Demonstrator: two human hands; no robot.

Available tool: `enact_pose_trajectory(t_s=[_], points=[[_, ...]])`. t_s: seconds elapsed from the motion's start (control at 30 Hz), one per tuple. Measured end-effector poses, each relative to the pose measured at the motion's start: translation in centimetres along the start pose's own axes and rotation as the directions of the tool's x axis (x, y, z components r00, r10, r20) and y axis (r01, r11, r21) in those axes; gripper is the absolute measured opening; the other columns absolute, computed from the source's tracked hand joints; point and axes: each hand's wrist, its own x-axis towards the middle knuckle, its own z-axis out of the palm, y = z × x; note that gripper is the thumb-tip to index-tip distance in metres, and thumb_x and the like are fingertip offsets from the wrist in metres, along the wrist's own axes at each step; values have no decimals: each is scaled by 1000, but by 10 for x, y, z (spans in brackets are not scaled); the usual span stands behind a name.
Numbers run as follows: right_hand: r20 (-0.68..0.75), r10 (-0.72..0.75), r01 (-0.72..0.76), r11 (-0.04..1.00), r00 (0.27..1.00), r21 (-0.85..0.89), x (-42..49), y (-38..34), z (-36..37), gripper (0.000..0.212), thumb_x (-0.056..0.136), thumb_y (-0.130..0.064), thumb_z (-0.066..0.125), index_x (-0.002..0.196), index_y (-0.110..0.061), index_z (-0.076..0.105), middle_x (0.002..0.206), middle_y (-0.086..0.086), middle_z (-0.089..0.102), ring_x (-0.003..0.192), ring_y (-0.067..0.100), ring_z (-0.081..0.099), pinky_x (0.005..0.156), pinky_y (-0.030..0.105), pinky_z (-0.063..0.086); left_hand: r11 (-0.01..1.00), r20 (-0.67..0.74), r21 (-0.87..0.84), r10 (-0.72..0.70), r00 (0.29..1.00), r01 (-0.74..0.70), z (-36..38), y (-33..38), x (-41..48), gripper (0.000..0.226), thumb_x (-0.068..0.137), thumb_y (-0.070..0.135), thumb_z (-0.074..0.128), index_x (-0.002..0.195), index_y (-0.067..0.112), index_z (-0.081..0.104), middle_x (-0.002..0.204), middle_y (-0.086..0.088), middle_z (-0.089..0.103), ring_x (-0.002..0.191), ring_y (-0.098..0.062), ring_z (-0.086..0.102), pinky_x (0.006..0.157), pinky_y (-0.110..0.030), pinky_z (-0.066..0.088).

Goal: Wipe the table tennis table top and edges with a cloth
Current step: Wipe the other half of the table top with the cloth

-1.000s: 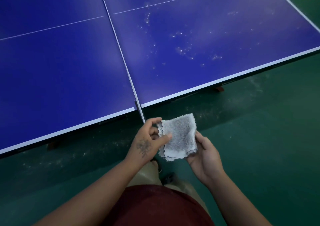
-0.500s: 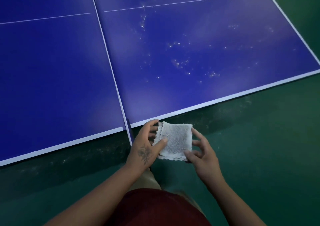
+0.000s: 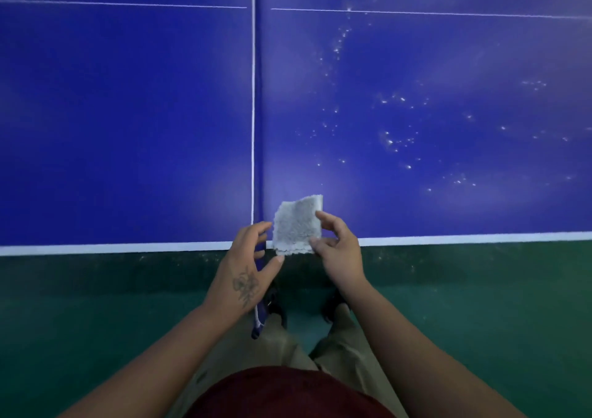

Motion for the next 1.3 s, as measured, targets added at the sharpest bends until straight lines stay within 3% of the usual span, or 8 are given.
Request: enact_pose_trajectory(t_s=[0.1,0.27,0.4,0.5,0.57,0.8,1.03,1.3], points=[[77,24,-8,980,997,-201,26,20,-8,47,99,-16,73,142,-32,61,120,4,72,96,24,72,80,23,55,998,-16,57,-18,1000,19,7,2,-9,58,100,32,75,145,50,42,162,15,41,132,-3,53,101,-6,42],[286,-173,325,669,943,-669,50,48,-28,49,99,-35,75,142,-17,64,164,16,38,146,34,44,116,44,42,986,-108,57,-147,983,154,37,9,-22,65,100,34,75,157,34,45,169,16,28,153,-14,40,125,-45,40],[619,-488,773,217,615,-596,78,54,-33,53,101,-31,72,149,-11,62,168,17,42,154,39,42,119,54,44,967,-195,75,-226,954,244,77,13,-19,69,101,33,73,161,25,41,174,6,25,159,-7,25,124,-21,20],[839,-384,900,-47,385,-434,103,57,-23,58,114,-37,43,166,-13,38,176,10,24,164,33,20,131,55,26,954,-235,51,-277,931,297,102,10,-11,76,103,37,70,167,22,31,178,6,18,161,-5,16,124,-18,15],[905,-266,914,-150,331,-378,116,60,-17,62,116,-42,33,170,-13,23,179,7,13,166,31,11,132,55,20,948,-267,40,-293,918,314,115,5,-4,80,103,36,69,168,21,27,179,5,15,163,-8,14,127,-24,18],[920,-280,924,-190,273,-332,174,47,-2,66,115,-50,31,172,-19,20,180,3,12,167,26,8,134,51,13,946,-369,102,-252,895,308,150,-32,22,79,105,39,64,170,17,25,180,-1,12,166,-14,10,132,-36,23],[673,-406,742,19,619,-671,240,1,18,65,114,-49,26,172,-21,15,181,6,4,167,28,0,135,47,2,949,-472,181,-147,869,259,171,-47,62,76,108,34,62,168,3,26,179,-11,15,167,-22,9,132,-49,25],[911,-317,919,-207,262,-337,200,39,2,61,117,-43,24,172,-18,20,180,7,10,167,31,3,134,54,11,959,-566,149,-117,816,241,178,-46,104,75,110,32,56,168,-2,21,178,-14,14,167,-27,12,133,-51,23]])
